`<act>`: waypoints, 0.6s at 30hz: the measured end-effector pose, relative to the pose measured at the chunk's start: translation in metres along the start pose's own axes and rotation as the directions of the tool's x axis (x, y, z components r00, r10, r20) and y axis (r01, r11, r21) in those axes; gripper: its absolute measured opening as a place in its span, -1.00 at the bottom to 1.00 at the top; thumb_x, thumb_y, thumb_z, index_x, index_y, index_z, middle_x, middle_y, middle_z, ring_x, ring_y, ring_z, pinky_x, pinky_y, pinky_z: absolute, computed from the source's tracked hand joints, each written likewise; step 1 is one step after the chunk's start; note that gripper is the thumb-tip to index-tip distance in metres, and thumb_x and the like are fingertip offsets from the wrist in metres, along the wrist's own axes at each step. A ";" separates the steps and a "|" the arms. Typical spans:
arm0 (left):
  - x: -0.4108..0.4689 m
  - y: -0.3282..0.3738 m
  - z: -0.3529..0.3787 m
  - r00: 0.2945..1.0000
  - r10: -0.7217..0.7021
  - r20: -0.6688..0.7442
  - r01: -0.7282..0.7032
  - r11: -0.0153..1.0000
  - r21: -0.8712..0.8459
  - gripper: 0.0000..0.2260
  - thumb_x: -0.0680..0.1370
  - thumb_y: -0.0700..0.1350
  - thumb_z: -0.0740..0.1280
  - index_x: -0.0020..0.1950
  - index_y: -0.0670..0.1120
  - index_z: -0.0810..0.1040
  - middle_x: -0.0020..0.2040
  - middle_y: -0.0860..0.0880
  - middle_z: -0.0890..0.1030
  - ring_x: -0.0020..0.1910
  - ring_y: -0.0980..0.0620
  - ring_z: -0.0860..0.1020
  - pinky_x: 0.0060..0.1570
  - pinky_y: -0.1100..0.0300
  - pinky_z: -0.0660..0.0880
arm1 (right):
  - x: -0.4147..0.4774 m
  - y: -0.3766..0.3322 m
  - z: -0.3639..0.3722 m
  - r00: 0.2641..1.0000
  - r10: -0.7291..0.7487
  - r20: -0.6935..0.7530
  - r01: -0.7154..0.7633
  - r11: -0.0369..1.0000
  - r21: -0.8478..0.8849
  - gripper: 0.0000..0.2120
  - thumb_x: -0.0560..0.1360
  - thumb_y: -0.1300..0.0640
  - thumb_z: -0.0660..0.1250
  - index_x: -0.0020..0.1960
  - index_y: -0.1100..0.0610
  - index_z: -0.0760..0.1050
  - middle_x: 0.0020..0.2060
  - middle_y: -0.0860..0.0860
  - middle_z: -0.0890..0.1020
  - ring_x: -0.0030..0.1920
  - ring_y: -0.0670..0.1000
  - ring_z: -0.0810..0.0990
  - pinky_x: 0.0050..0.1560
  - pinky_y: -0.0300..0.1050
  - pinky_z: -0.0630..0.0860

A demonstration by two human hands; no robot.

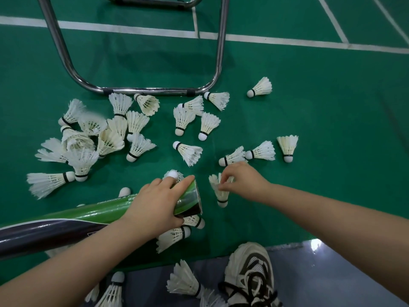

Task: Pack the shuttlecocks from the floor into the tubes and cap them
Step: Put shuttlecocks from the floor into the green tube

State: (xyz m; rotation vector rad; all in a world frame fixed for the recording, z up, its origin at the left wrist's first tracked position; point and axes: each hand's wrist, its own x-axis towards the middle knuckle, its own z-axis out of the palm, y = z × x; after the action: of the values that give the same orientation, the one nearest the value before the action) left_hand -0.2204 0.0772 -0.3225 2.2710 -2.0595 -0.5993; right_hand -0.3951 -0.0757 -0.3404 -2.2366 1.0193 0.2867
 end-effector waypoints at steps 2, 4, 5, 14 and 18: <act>0.001 -0.001 -0.001 1.000 0.002 -0.003 -0.002 1.000 0.002 -0.16 0.39 0.17 0.35 0.51 0.17 -0.12 0.25 0.05 0.37 0.17 -0.01 0.37 0.13 0.15 0.35 | -0.001 -0.007 -0.009 0.993 0.081 -0.081 -0.069 0.987 0.142 -0.87 0.43 0.01 0.41 -0.23 0.04 0.54 -0.28 -0.16 0.52 -0.16 -0.10 0.45 -0.19 -0.18 0.35; 0.003 -0.002 -0.002 1.000 -0.002 -0.004 0.002 1.000 0.002 -0.16 0.40 0.17 0.34 0.51 0.15 -0.12 0.25 0.04 0.37 0.16 -0.01 0.38 0.15 0.14 0.36 | -0.001 -0.016 -0.015 0.971 0.174 -0.162 -0.120 0.947 0.296 -0.86 0.45 0.05 0.38 -0.25 0.05 0.50 -0.33 -0.17 0.50 -0.24 -0.11 0.45 -0.29 -0.27 0.33; 0.003 -0.002 -0.002 1.000 -0.009 -0.006 0.009 1.000 -0.004 -0.16 0.40 0.17 0.34 0.51 0.14 -0.12 0.25 0.03 0.37 0.16 -0.01 0.38 0.15 0.14 0.36 | -0.002 -0.022 -0.019 0.958 0.209 -0.196 -0.128 0.923 0.362 -0.85 0.46 0.06 0.36 -0.25 0.06 0.48 -0.34 -0.15 0.49 -0.28 -0.12 0.43 -0.33 -0.29 0.31; 0.011 -0.009 -0.023 0.989 -0.088 -0.115 0.074 0.989 -0.128 -0.16 0.36 0.17 0.38 0.49 0.08 -0.03 0.16 -0.02 0.43 0.11 -0.04 0.43 0.11 0.08 0.43 | -0.020 -0.089 -0.023 0.964 0.210 -0.163 -0.031 0.698 0.716 -0.76 0.57 0.09 0.18 -0.23 0.08 0.50 -0.32 -0.06 0.51 -0.27 -0.10 0.42 -0.21 -0.19 0.34; 0.009 -0.012 -0.041 0.980 -0.111 -0.166 0.078 0.978 -0.194 -0.12 0.32 0.13 0.43 0.50 0.06 0.00 0.17 -0.04 0.44 0.11 -0.04 0.43 0.11 0.06 0.43 | -0.029 -0.105 -0.023 1.000 0.027 0.004 -0.020 0.613 0.790 -0.69 0.60 -0.01 0.11 -0.11 0.04 0.59 -0.16 -0.06 0.63 -0.17 -0.21 0.55 -0.08 -0.46 0.43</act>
State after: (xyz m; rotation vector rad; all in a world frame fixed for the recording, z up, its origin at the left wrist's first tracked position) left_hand -0.1965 0.0605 -0.2904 2.2356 -1.7459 -0.5482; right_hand -0.3383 -0.0225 -0.2606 -1.3957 0.9262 -0.1628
